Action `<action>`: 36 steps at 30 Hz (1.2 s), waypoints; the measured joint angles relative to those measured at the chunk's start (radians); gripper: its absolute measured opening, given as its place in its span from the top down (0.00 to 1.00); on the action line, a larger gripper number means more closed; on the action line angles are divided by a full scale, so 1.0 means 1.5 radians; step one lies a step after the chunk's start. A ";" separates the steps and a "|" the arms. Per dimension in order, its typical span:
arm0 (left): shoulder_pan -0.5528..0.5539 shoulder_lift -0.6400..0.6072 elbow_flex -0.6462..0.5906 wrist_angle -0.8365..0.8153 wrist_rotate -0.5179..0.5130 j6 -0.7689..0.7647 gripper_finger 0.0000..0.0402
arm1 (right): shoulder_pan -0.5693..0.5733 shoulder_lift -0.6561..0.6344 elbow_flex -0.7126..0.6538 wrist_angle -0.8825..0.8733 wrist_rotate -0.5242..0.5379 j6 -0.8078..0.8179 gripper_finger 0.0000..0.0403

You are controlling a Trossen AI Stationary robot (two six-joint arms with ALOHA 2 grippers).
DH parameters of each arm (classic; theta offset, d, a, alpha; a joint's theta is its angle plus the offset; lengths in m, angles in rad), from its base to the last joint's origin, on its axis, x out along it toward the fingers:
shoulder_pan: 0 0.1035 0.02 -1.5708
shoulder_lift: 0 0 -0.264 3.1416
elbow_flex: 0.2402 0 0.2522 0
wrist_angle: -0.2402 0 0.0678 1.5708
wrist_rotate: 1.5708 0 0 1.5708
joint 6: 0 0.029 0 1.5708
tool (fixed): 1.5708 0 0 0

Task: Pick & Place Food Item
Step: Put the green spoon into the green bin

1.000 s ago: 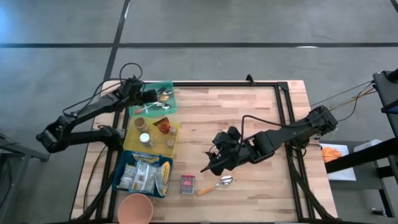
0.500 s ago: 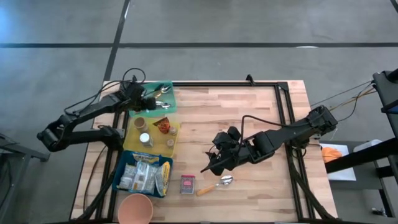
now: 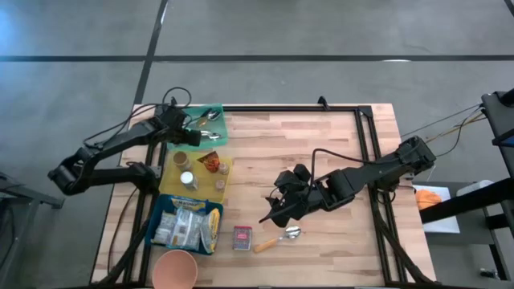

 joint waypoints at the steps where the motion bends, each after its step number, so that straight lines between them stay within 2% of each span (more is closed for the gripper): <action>1: 0.000 0.003 0.000 0.001 0.000 0.003 0.97 | 0.000 0.000 0.000 0.000 0.000 0.000 0.34; 8: 0.001 0.064 0.003 0.011 0.039 0.003 0.97 | 0.000 0.000 0.000 0.001 0.000 0.000 0.34; 16: 0.001 0.119 0.002 0.014 0.043 0.007 0.97 | 0.000 0.000 0.000 0.001 0.000 0.000 0.34; 31: 0.001 0.128 0.005 0.008 0.037 0.021 0.96 | 0.000 0.000 0.000 0.000 -0.002 -0.002 0.34; 36: 0.001 0.128 0.013 -0.001 0.035 0.020 0.91 | 0.000 0.000 0.000 0.000 -0.002 -0.002 0.34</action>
